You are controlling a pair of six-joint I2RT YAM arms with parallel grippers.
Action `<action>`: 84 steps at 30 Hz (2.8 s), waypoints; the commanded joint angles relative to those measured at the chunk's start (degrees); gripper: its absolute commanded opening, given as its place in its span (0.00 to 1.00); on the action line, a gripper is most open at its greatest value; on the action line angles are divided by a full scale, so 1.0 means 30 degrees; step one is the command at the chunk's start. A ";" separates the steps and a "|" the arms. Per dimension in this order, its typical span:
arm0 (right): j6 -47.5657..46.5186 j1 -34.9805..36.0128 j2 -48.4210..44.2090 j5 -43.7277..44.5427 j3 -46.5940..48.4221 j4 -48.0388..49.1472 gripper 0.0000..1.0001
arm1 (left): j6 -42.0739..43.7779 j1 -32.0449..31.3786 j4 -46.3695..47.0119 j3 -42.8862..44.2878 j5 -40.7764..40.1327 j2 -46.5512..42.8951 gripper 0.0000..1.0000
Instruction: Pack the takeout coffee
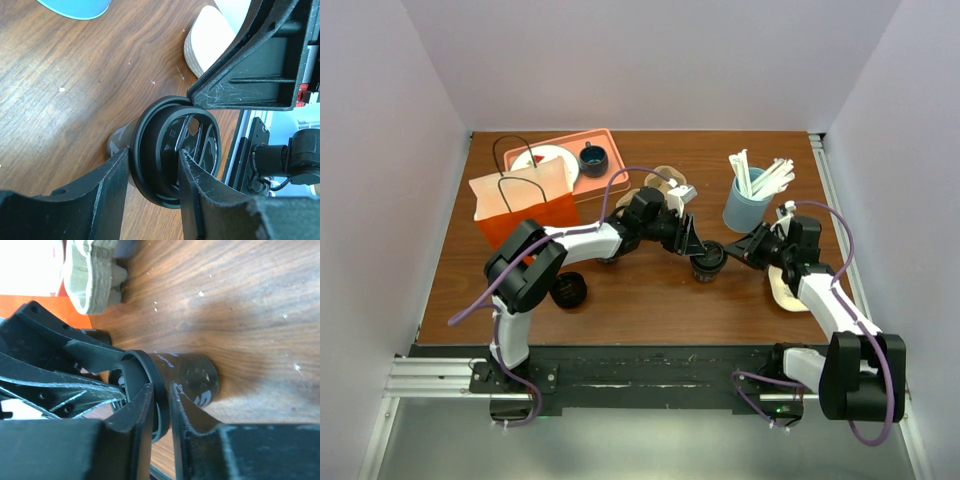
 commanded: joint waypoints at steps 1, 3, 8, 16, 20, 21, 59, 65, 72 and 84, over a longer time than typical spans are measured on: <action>0.0582 0.0328 0.0939 0.1233 -0.1764 -0.0852 0.18 | 0.3227 -0.0264 -1.0244 -0.2766 -0.5406 0.4791 0.38; 0.0877 0.0328 0.0590 0.2166 -0.2439 -0.1319 0.15 | 0.3168 -0.0264 -1.0243 -0.2854 -0.5406 0.4820 0.38; 0.0791 0.0299 0.0733 0.3665 -0.2909 -0.2985 0.14 | 0.3022 -0.0264 -1.0214 -0.2941 -0.5348 0.5084 0.38; 0.0877 0.0328 0.0733 0.5454 -0.3055 -0.3813 0.12 | 0.2728 -0.0264 -1.0301 -0.3176 -0.5581 0.5464 0.37; 0.1463 0.0328 0.0941 0.3761 -0.3524 -0.2701 0.11 | 0.2611 -0.0264 -1.0418 -0.3205 -0.5670 0.5494 0.37; 0.1667 0.0357 0.0562 0.3175 -0.3641 -0.2350 0.11 | 0.2611 -0.0264 -1.0419 -0.3234 -0.5641 0.5523 0.37; 0.7087 0.0357 -0.4128 -0.1167 -0.7331 0.0873 0.26 | 0.1673 -0.0762 -0.9833 -0.3616 -0.5758 0.6080 0.34; 0.8313 0.0328 -0.3137 -0.1370 -0.8383 0.4789 0.26 | 0.1703 -0.0850 -0.9950 -0.3557 -0.5846 0.6167 0.34; 0.9316 0.0328 -0.2226 -0.1753 -0.9471 0.6941 0.21 | 0.1820 -0.0968 -1.0097 -0.3469 -0.5934 0.6313 0.34; 0.8585 0.0328 0.0176 -0.1786 -0.9853 0.6972 0.13 | 0.1761 -0.1172 -1.0243 -0.3235 -0.5963 0.6578 0.34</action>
